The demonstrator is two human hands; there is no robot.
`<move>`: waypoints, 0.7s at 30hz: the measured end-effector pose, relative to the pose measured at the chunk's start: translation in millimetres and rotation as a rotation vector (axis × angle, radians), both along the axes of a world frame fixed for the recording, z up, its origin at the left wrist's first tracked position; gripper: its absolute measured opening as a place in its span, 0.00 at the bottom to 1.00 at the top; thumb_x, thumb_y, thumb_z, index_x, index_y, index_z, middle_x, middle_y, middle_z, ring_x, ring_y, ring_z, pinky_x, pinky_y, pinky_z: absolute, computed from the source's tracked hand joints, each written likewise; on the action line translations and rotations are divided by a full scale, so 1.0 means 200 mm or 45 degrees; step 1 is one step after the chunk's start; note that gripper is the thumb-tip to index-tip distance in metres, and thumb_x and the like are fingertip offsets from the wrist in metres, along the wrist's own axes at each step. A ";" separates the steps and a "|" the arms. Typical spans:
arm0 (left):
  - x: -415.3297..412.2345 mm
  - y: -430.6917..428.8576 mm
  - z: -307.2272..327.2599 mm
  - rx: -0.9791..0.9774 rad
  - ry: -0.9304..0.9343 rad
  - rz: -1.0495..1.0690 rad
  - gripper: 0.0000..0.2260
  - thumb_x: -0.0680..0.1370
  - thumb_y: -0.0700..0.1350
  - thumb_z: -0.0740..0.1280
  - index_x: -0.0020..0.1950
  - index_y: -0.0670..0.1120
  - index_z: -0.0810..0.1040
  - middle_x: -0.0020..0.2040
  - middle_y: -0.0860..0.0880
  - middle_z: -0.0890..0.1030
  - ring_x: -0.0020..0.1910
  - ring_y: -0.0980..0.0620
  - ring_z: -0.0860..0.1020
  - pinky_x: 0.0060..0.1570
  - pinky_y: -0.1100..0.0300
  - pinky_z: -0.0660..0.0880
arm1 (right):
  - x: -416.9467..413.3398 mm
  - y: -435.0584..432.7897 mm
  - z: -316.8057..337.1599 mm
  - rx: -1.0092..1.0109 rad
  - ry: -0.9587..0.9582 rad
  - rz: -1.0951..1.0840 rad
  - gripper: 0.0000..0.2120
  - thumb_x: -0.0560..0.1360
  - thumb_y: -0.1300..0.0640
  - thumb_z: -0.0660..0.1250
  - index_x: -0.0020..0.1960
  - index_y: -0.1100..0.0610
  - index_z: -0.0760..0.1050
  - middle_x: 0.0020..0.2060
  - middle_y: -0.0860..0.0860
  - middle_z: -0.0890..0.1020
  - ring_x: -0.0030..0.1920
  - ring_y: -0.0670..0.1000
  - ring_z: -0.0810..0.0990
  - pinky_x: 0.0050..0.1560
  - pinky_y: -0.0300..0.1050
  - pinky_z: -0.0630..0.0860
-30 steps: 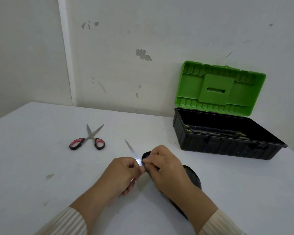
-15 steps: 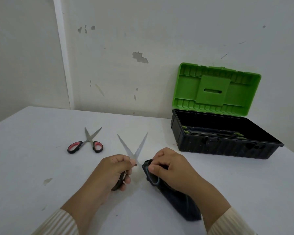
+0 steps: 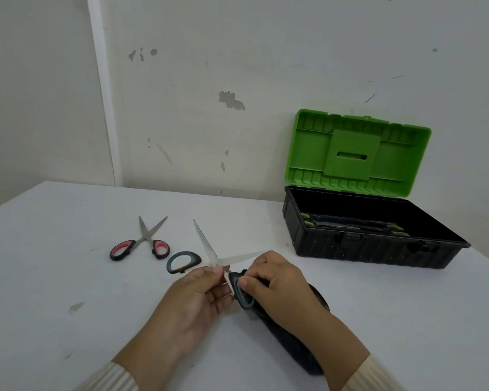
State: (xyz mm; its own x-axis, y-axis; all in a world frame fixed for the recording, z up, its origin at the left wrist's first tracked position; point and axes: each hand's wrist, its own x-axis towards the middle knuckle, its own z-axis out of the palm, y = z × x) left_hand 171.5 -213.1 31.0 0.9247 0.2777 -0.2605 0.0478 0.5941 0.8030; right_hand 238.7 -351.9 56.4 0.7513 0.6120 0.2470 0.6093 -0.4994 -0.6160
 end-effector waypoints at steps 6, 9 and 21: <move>0.01 0.06 0.01 0.205 0.099 0.135 0.08 0.80 0.41 0.61 0.43 0.42 0.76 0.34 0.45 0.84 0.34 0.46 0.80 0.34 0.55 0.76 | 0.13 -0.11 0.03 0.144 -0.097 -0.270 0.02 0.70 0.59 0.70 0.41 0.54 0.82 0.45 0.48 0.76 0.43 0.37 0.73 0.44 0.22 0.64; 0.00 0.02 0.01 0.370 0.149 0.048 0.10 0.80 0.43 0.61 0.41 0.42 0.74 0.34 0.44 0.82 0.34 0.43 0.82 0.38 0.51 0.77 | 0.17 -0.17 0.06 0.296 -0.164 -0.444 0.07 0.70 0.62 0.69 0.45 0.51 0.81 0.49 0.48 0.75 0.45 0.35 0.72 0.44 0.15 0.61; -0.05 -0.06 0.04 0.789 0.130 -0.130 0.10 0.79 0.37 0.60 0.38 0.40 0.74 0.25 0.43 0.77 0.15 0.52 0.67 0.25 0.62 0.65 | 0.02 0.06 -0.04 0.192 -0.389 0.027 0.08 0.72 0.65 0.65 0.47 0.61 0.81 0.44 0.54 0.78 0.44 0.42 0.72 0.46 0.22 0.66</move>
